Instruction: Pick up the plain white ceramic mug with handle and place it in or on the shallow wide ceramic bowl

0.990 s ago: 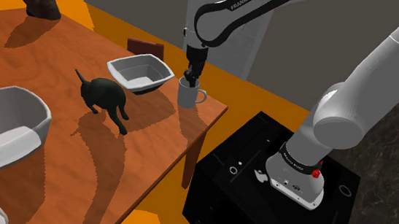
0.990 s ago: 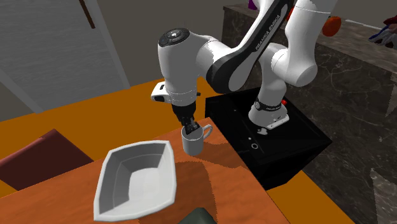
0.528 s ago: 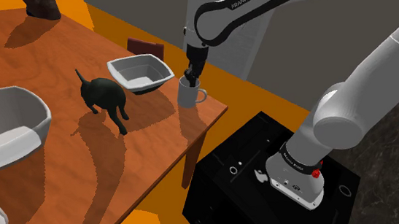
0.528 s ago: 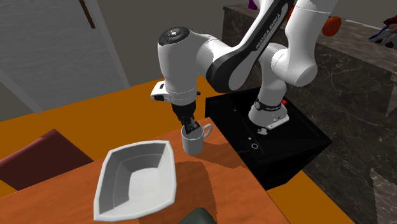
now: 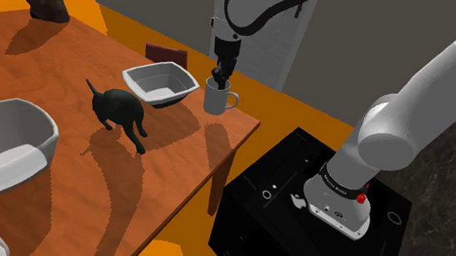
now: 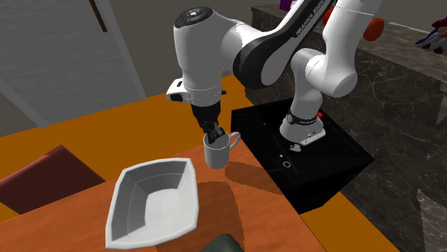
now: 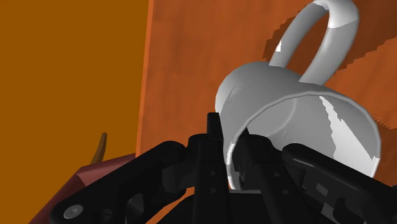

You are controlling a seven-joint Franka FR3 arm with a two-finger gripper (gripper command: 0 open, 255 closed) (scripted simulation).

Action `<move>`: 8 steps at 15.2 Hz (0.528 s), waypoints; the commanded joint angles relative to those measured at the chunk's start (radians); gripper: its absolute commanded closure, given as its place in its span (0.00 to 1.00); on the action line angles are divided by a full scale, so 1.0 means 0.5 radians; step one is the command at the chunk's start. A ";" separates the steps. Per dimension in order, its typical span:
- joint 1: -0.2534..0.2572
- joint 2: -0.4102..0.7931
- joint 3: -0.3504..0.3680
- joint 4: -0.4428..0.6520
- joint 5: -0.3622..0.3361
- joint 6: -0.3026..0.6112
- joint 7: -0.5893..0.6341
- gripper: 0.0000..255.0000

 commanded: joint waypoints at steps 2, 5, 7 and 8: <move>-0.001 -0.038 -0.003 0.049 0.003 -0.088 -0.005 1.00; -0.001 -0.072 -0.005 0.099 0.005 -0.172 -0.007 1.00; -0.001 -0.093 -0.006 0.134 0.007 -0.228 -0.009 1.00; -0.001 -0.102 -0.007 0.153 0.007 -0.256 -0.009 1.00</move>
